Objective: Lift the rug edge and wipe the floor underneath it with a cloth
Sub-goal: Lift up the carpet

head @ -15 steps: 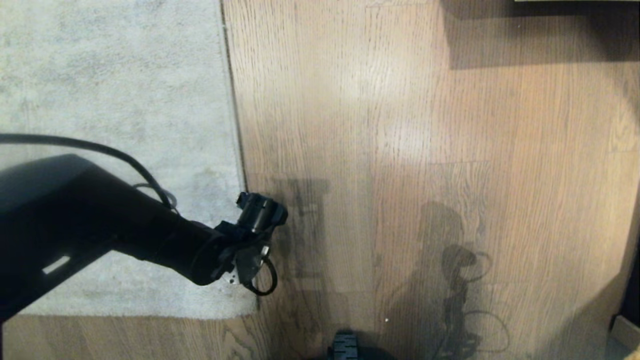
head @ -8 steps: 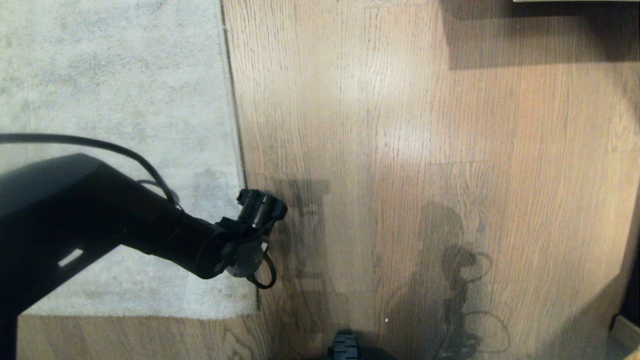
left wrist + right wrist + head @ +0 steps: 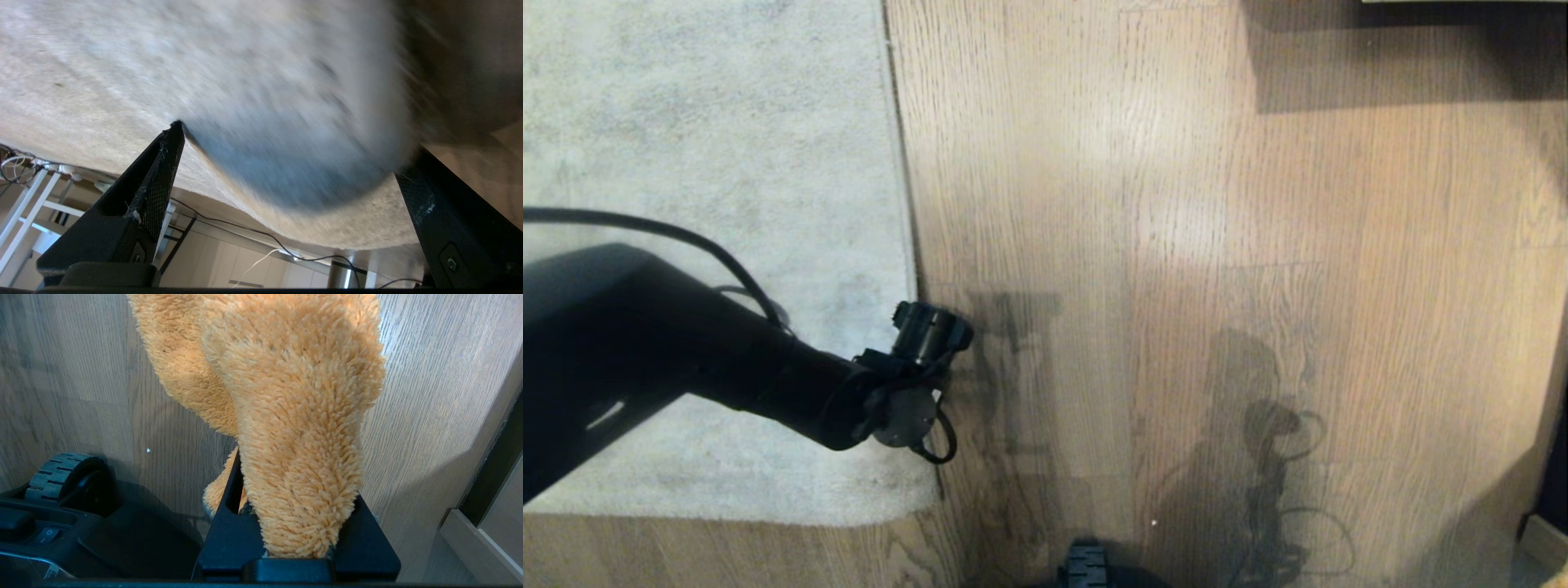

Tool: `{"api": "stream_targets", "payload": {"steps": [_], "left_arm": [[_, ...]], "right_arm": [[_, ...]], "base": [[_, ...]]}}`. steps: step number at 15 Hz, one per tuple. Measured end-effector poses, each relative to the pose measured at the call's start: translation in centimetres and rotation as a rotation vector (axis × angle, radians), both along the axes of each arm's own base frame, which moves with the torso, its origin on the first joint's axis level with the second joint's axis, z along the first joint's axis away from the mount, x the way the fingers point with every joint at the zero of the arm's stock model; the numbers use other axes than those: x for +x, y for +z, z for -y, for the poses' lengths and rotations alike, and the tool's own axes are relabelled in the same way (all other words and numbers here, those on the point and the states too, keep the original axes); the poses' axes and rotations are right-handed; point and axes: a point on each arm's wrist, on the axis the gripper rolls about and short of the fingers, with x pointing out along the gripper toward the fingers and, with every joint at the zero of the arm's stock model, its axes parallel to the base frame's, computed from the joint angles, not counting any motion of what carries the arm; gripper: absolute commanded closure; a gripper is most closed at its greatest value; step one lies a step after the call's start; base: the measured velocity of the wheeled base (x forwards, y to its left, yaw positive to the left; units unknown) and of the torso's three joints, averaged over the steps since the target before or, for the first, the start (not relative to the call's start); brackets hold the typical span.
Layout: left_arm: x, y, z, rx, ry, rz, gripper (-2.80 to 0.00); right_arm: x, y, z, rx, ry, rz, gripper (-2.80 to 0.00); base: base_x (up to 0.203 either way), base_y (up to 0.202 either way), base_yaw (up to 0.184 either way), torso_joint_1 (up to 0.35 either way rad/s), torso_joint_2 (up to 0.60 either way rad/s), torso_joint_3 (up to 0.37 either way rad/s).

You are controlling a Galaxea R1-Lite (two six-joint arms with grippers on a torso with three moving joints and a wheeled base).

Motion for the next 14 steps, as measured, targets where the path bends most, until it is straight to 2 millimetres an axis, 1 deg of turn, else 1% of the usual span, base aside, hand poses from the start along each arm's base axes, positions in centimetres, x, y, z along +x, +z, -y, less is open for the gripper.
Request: {"api": "stream_targets", "payload": {"steps": [5, 10, 14], "left_arm": [[-0.5, 1.3, -1.8, 0.009, 0.029, 0.008, -2.8], [-0.6, 3.4, -3.8, 0.012, 0.065, 0.046, -2.8], [-0.4, 5.1, -4.4, -0.005, 0.085, 0.099, -2.8]], "right_arm": [[0.0, 0.0, 0.0, 0.0, 0.0, 0.0, 0.0], [0.0, 0.0, 0.0, 0.001, 0.0, 0.0, 0.0], [0.0, 0.0, 0.0, 0.0, 0.0, 0.0, 0.0]], "base": [[0.0, 0.0, 0.0, 0.0, 0.0, 0.0], [0.0, 0.0, 0.0, 0.0, 0.0, 0.0], [0.0, 0.0, 0.0, 0.0, 0.0, 0.0]]}}
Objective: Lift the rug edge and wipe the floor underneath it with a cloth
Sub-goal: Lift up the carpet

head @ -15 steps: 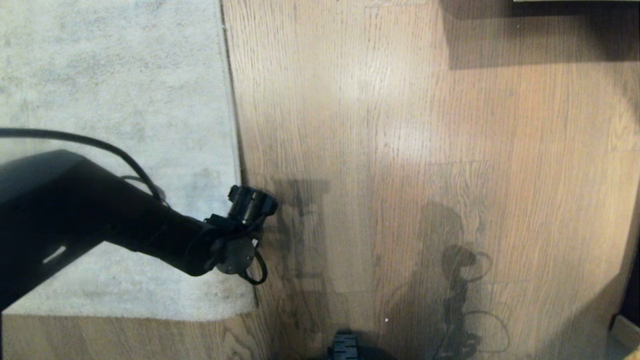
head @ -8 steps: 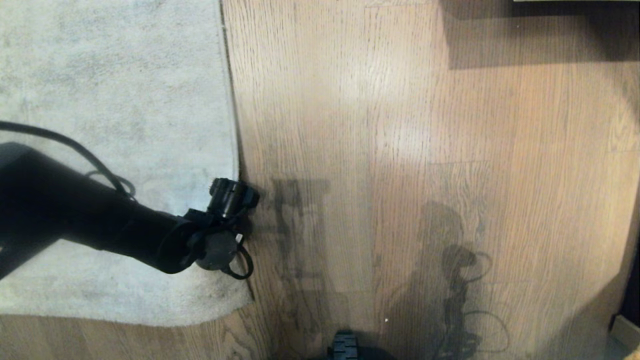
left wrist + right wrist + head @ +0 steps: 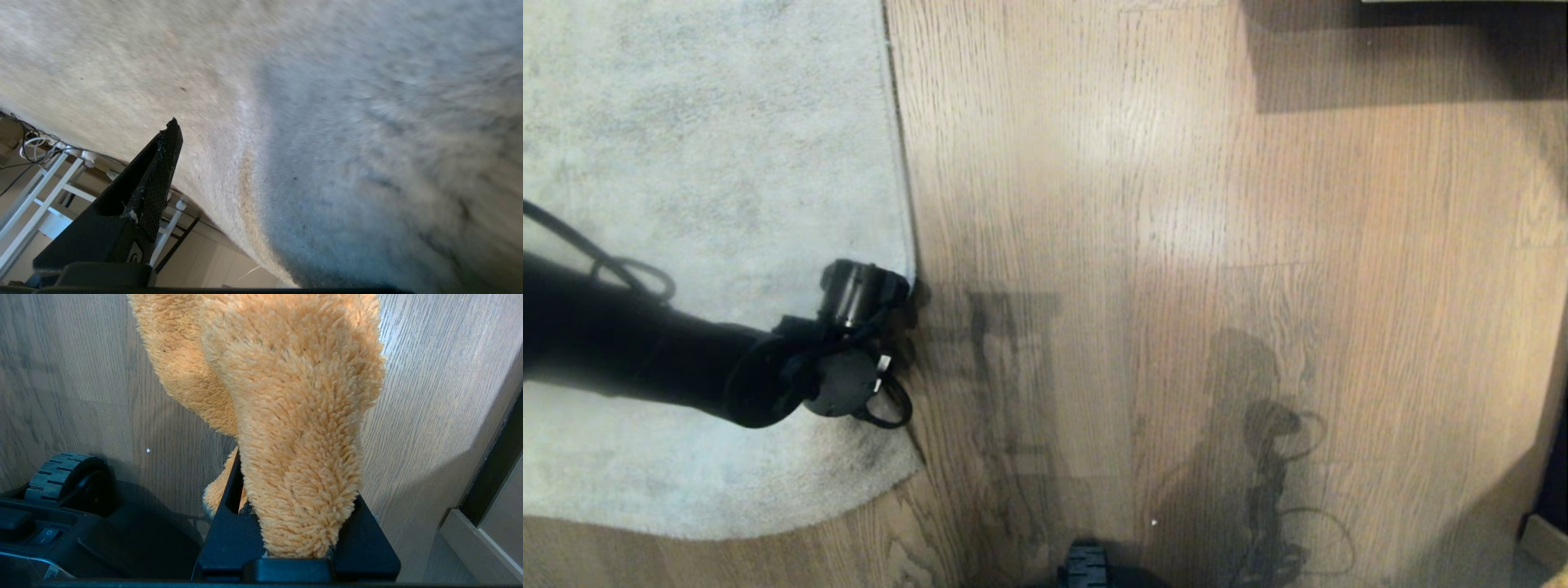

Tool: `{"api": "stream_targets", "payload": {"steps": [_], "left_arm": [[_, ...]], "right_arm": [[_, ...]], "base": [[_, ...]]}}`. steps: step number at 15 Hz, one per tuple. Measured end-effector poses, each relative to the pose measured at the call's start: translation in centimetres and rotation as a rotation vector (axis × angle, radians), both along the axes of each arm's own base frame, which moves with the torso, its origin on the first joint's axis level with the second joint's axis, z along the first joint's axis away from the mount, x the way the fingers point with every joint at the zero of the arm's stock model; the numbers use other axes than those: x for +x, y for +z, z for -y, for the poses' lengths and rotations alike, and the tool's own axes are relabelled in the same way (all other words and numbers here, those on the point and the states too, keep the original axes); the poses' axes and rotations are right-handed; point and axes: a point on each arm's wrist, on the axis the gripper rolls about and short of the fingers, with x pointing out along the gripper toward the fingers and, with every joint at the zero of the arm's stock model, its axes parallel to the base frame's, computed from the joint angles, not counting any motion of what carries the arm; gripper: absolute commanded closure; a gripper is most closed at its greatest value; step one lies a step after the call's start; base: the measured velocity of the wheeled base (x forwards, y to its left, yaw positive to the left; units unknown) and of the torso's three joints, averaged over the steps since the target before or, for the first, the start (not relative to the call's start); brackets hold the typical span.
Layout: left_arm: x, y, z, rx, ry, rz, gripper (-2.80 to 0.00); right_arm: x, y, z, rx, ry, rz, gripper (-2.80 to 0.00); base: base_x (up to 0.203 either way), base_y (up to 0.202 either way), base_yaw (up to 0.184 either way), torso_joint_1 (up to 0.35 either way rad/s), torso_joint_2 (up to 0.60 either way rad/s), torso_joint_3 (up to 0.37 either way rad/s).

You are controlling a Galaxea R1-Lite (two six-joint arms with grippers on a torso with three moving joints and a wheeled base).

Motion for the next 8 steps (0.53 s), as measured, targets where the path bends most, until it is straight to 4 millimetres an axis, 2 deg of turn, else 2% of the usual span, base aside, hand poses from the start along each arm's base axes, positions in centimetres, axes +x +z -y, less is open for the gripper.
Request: {"api": "stream_targets", "payload": {"steps": [8], "left_arm": [[1.3, 3.1, 0.6, -0.028, -0.012, 0.101, -2.8]], "right_arm": [[0.0, 0.0, 0.0, 0.0, -0.001, 0.0, 0.0]], "base": [[0.0, 0.0, 0.0, 0.0, 0.0, 0.0]]}}
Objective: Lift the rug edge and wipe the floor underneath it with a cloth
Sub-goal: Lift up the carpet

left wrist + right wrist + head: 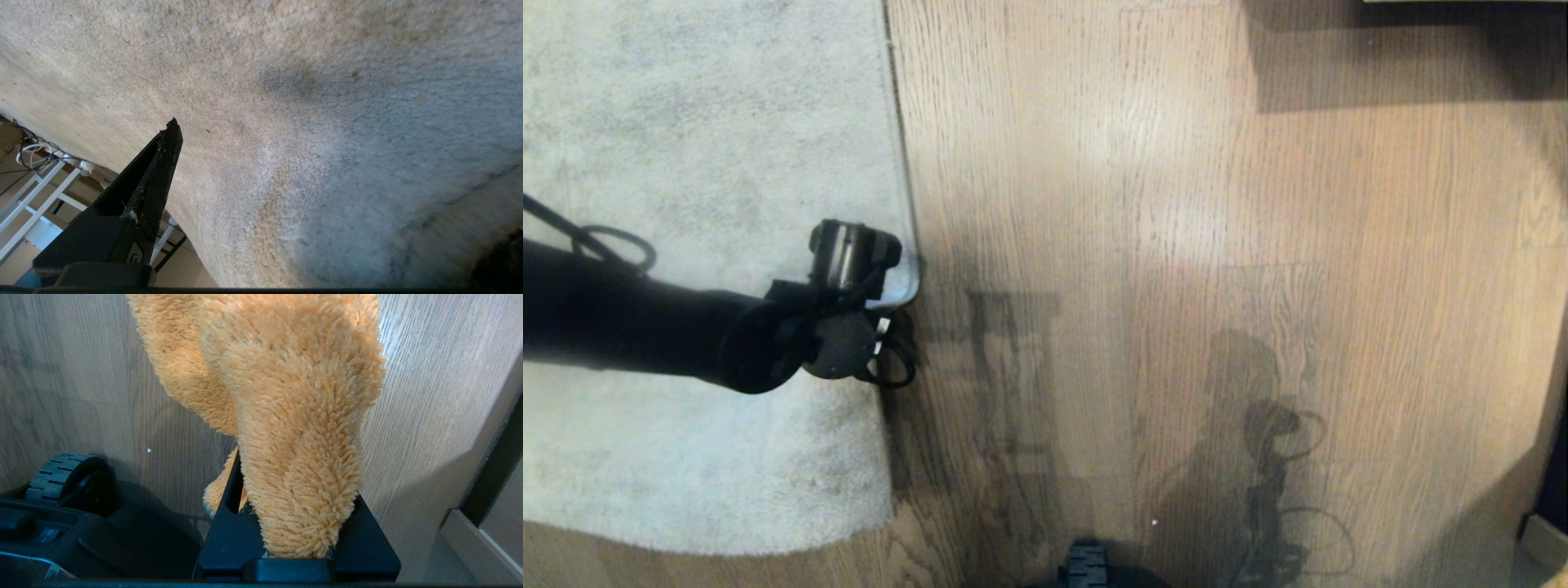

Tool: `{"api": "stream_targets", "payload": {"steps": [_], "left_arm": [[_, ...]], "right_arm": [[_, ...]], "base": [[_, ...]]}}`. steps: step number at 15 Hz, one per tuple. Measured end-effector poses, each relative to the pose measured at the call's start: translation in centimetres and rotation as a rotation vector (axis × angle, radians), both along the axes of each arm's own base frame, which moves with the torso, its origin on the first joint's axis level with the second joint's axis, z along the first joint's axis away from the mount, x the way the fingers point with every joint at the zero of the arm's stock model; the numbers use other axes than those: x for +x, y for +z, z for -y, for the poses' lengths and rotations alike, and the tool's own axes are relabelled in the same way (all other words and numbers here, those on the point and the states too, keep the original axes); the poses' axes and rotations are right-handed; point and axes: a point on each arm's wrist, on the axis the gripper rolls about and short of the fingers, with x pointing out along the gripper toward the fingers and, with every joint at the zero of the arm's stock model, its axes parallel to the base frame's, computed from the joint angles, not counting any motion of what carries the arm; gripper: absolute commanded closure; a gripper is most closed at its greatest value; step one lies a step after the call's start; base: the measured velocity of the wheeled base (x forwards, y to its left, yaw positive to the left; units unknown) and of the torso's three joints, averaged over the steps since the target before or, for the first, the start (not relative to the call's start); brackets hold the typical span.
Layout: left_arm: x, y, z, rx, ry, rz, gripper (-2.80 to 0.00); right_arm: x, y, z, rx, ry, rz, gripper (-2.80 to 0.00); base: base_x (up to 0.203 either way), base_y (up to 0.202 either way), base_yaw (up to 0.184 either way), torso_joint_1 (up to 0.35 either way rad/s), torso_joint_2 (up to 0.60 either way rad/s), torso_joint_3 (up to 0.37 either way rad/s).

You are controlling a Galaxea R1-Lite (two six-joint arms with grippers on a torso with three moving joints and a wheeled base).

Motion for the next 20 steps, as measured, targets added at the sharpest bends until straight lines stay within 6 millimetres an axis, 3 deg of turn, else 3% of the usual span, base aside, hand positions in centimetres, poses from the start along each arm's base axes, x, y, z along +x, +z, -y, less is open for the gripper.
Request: {"api": "stream_targets", "payload": {"steps": [5, 14, 20], "left_arm": [[-0.3, -0.3, 0.6, -0.002, -0.023, -0.006, -2.8], [-4.4, -6.0, 0.2, 0.035, -0.047, -0.125, -2.8], [-6.7, -9.3, -0.7, 0.036, -0.053, -0.115, -2.8]], "right_arm": [[0.0, 0.0, 0.0, 0.0, 0.001, 0.0, 0.0], [0.0, 0.0, 0.0, 0.0, 0.001, -0.001, 0.0], [0.0, 0.0, 0.0, 0.0, 0.001, 0.0, 0.0]], "base": [[0.0, 0.0, 0.0, 0.0, 0.0, 0.0], [0.0, 0.0, 0.0, 0.0, 0.0, 0.0], [0.0, 0.0, 0.0, 0.0, 0.0, 0.0]]}}
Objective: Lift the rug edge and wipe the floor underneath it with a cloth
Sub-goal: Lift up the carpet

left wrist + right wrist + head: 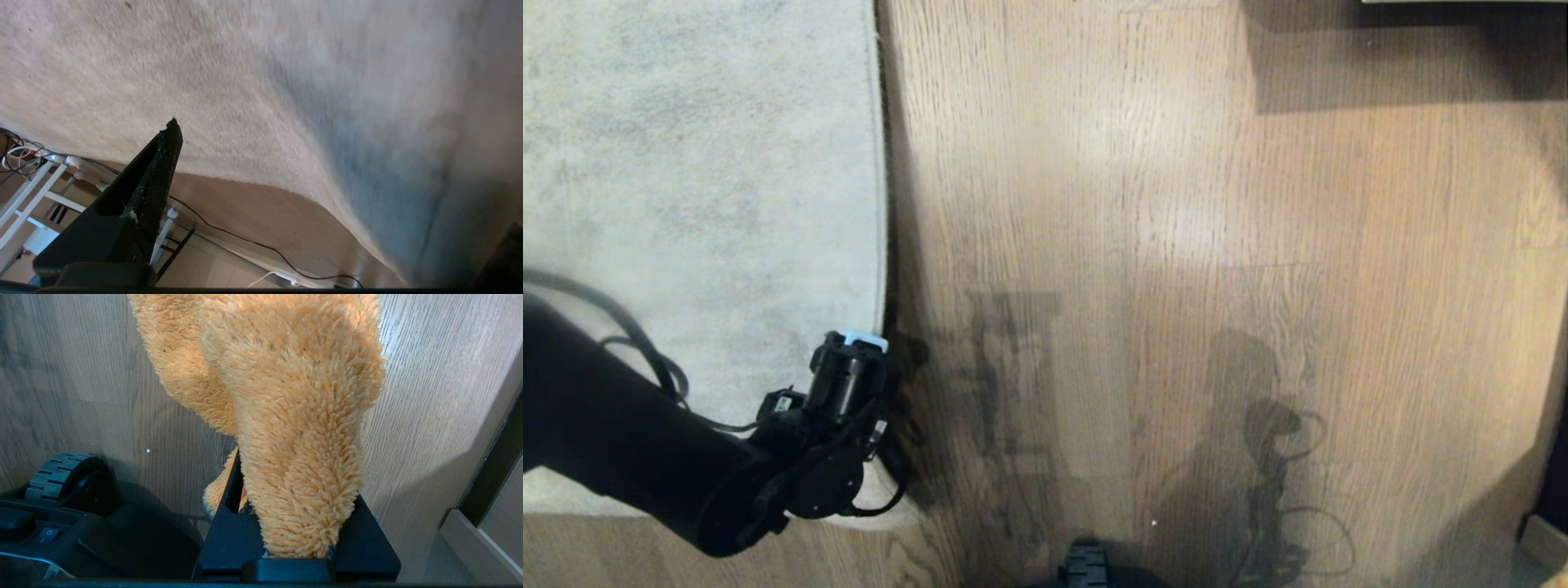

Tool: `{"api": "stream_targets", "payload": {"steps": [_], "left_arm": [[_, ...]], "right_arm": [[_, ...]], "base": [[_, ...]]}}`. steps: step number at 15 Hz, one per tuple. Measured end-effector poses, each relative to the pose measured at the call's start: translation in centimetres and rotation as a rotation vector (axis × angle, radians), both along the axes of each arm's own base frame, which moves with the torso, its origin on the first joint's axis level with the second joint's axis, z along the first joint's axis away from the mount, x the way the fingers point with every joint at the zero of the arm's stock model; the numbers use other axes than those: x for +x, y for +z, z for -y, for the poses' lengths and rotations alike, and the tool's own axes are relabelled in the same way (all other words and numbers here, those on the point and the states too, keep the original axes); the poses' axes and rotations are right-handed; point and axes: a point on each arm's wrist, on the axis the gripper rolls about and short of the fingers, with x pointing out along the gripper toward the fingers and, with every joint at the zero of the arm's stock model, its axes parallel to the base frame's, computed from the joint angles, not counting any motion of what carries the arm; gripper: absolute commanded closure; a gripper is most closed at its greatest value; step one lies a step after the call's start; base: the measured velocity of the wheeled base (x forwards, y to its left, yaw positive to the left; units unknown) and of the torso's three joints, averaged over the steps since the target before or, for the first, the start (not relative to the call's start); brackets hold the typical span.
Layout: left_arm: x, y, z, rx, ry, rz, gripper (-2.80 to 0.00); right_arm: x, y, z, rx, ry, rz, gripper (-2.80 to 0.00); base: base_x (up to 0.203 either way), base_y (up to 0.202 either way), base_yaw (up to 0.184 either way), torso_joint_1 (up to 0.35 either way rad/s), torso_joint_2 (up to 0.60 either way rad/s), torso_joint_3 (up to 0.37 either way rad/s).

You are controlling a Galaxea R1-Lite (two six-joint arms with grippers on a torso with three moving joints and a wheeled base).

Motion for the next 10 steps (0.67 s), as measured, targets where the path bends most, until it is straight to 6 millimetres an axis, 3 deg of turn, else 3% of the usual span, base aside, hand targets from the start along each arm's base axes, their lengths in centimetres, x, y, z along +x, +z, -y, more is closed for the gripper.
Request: {"api": "stream_targets", "payload": {"steps": [10], "left_arm": [[-2.3, -4.0, -0.5, -0.015, -0.019, 0.033, -2.8]], "right_arm": [[0.0, 0.0, 0.0, 0.0, 0.0, 0.0, 0.0]], "base": [[0.0, 0.0, 0.0, 0.0, 0.0, 0.0]]}}
